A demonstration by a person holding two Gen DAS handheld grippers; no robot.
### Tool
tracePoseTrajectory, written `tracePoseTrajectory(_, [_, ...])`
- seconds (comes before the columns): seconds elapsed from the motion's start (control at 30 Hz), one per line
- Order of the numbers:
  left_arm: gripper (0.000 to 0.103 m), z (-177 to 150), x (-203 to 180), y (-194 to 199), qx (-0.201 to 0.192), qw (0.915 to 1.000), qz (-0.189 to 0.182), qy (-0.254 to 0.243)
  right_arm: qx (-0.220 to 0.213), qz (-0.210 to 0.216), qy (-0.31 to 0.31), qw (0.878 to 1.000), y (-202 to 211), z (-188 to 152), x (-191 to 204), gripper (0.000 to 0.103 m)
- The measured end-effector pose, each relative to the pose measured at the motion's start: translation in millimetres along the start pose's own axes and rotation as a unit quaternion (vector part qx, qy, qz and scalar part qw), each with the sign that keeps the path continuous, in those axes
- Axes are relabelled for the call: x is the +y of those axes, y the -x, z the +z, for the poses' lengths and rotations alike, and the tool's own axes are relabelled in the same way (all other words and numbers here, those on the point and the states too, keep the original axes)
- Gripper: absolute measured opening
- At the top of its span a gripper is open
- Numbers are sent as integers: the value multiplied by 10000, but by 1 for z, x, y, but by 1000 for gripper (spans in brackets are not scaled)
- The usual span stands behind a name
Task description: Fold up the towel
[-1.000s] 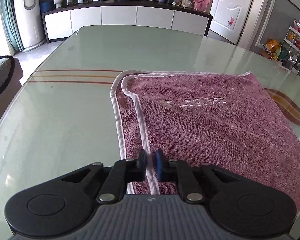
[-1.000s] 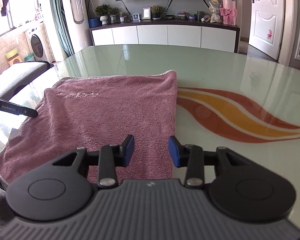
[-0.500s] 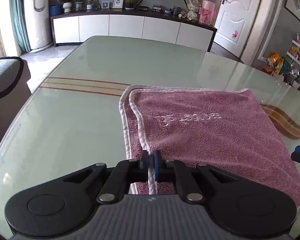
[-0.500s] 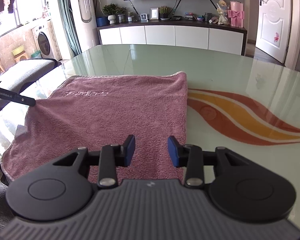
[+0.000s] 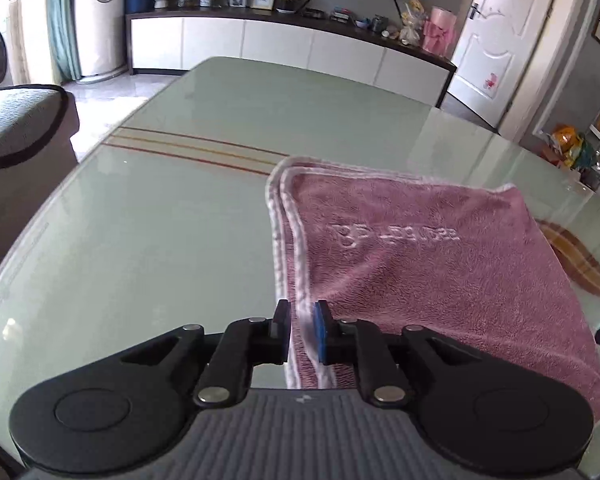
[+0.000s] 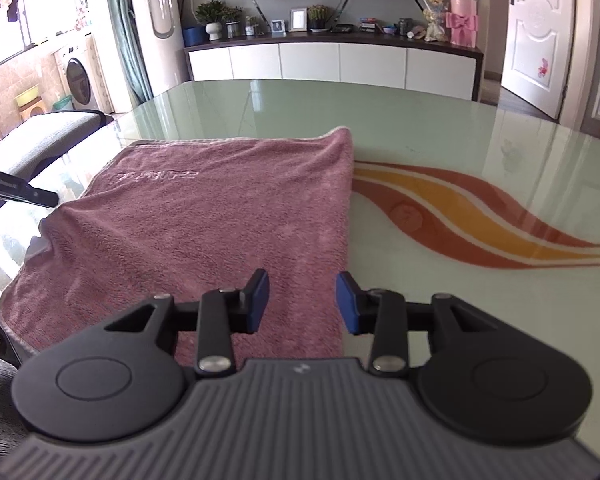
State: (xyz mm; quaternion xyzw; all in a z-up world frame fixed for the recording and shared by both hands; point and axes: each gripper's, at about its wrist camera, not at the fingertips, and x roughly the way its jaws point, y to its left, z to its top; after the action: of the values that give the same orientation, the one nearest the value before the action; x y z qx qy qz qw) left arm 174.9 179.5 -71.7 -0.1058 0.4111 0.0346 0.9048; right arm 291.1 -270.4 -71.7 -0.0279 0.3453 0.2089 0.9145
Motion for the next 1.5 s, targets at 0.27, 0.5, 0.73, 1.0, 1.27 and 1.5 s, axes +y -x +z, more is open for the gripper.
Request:
tracePoseTrajectory(0.27, [19, -33, -10, 12, 478, 9976, -270, -413, 15, -35, -258, 9997, 12, -14, -9, 37])
tracePoseTrajectory(0.5, [25, -46, -13, 9, 481, 9972, -271, -501, -77, 128, -199, 9997, 22, -19, -5, 38])
tracePoseTrajectory(0.73, [20, -51, -22, 8, 500, 9960, -223, -699, -33, 102, -140, 9998, 31, -24, -4, 38])
tracePoseTrajectory(1.0, [10, -53, -24, 9, 482, 9963, -260, -668, -88, 117, -118, 9998, 36, -25, -3, 38])
tracePoseTrajectory(1.27, [7, -43, -19, 22, 416, 9979, -227, -446, -151, 195, -87, 9997, 37, -23, 0, 38])
tracePoseTrajectory(1.5, [7, -42, -13, 27, 443, 9981, -107, -419, -106, 305, 19, 9995, 33, -24, 7, 38])
